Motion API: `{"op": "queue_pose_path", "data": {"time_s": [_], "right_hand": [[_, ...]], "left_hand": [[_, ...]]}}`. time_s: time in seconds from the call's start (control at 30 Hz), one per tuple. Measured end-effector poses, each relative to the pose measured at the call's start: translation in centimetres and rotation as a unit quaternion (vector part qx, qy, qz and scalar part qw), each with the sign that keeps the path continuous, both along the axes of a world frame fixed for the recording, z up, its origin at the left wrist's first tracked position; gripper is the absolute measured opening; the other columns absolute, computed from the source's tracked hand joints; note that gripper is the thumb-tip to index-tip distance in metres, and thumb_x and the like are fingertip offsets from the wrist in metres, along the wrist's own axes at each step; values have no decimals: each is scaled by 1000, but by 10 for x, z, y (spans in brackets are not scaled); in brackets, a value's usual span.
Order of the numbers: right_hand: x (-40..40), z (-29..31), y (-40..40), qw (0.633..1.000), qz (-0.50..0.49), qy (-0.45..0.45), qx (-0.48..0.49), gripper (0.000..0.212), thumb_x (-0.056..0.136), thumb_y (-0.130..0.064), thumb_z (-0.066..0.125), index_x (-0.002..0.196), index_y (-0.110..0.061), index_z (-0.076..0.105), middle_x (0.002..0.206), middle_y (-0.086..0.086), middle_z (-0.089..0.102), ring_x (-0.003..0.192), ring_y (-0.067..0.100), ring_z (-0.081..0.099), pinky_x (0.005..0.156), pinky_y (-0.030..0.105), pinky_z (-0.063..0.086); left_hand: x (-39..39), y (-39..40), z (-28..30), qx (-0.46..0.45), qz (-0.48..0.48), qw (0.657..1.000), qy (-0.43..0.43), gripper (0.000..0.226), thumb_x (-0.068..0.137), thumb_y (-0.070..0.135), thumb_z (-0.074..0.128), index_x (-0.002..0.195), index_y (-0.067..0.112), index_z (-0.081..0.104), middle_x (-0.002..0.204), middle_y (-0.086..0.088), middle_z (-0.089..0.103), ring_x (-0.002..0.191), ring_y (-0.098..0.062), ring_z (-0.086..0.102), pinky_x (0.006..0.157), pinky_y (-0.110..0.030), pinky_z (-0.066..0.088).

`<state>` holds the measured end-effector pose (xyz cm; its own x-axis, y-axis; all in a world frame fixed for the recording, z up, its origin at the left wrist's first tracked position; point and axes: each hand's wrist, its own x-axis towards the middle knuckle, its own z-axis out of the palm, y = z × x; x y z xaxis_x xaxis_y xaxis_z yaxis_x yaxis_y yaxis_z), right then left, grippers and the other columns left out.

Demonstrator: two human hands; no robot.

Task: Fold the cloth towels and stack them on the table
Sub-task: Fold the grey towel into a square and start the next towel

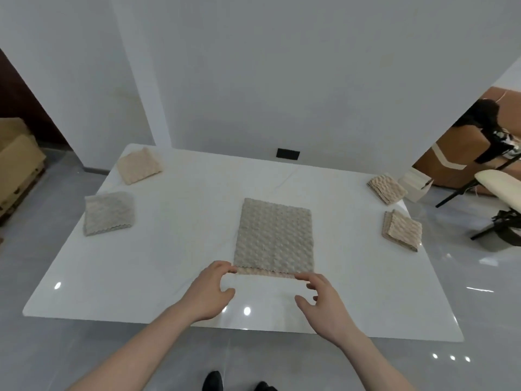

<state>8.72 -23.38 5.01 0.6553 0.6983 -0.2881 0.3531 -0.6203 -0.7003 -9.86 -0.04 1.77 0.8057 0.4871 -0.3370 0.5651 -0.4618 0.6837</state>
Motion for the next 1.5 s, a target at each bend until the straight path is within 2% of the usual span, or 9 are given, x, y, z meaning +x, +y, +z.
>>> {"op": "queue_pose_path", "data": {"time_s": [0.33,0.5,0.63,0.77,0.83,0.97,1.13,1.3,1.5], "right_hand": [[64,-30,5,999,23,-19,-43,42,92,-19,64,130,-37,58,132,-22,49,121,2,51,97,17,38],[103,-89,24,995,57,-50,-63,43,90,-16,62,130,-32,60,129,-20,48,126,10,51,101,16,36],[126,-152,34,994,70,-65,-57,42,86,-22,63,125,-36,60,126,-20,50,124,13,51,100,20,40],[127,-226,29,983,31,-179,20,37,78,-42,61,115,-45,62,122,-29,51,117,6,47,99,29,40],[120,-245,28,967,8,-246,61,36,78,-44,57,113,-45,62,121,-30,51,114,3,45,96,26,35],[122,-258,30,954,-6,-280,102,33,78,-46,57,110,-47,63,118,-35,51,112,-1,44,92,22,30],[120,-262,27,945,5,-304,117,30,84,-37,67,112,-48,62,118,-37,50,115,-2,42,97,26,34],[116,-260,24,934,13,-341,109,30,88,-35,62,117,-42,63,117,-29,55,115,10,48,103,32,38],[107,-250,20,940,-4,-322,114,31,86,-32,62,117,-33,68,116,-15,64,114,17,54,103,35,42]], "left_hand": [[58,0,-25,26,-14,999,35,52,92,28,58,144,26,50,145,14,40,130,-11,46,111,-26,39],[90,6,-73,81,-17,996,42,52,93,26,54,145,25,49,149,14,37,130,-10,43,108,-24,39],[109,16,-129,139,-44,989,23,55,89,32,52,144,32,49,149,18,37,133,-10,39,111,-25,36],[117,7,-185,232,-2,971,-63,44,88,42,51,131,38,51,139,25,37,128,-3,32,108,-24,30],[116,1,-203,271,14,957,-98,40,91,44,47,131,39,47,139,28,33,129,1,27,107,-21,25],[113,4,-217,301,14,944,-134,40,92,49,42,131,43,47,138,34,32,132,2,26,107,-21,28],[113,4,-221,313,11,937,-153,43,87,53,36,129,45,47,134,35,35,129,3,26,107,-21,30],[111,3,-223,330,23,928,-169,49,85,55,37,127,38,56,131,26,49,127,-5,34,110,-29,34],[106,-3,-217,326,43,929,-171,37,94,40,47,128,34,61,133,20,57,127,-8,38,109,-29,35]]}}
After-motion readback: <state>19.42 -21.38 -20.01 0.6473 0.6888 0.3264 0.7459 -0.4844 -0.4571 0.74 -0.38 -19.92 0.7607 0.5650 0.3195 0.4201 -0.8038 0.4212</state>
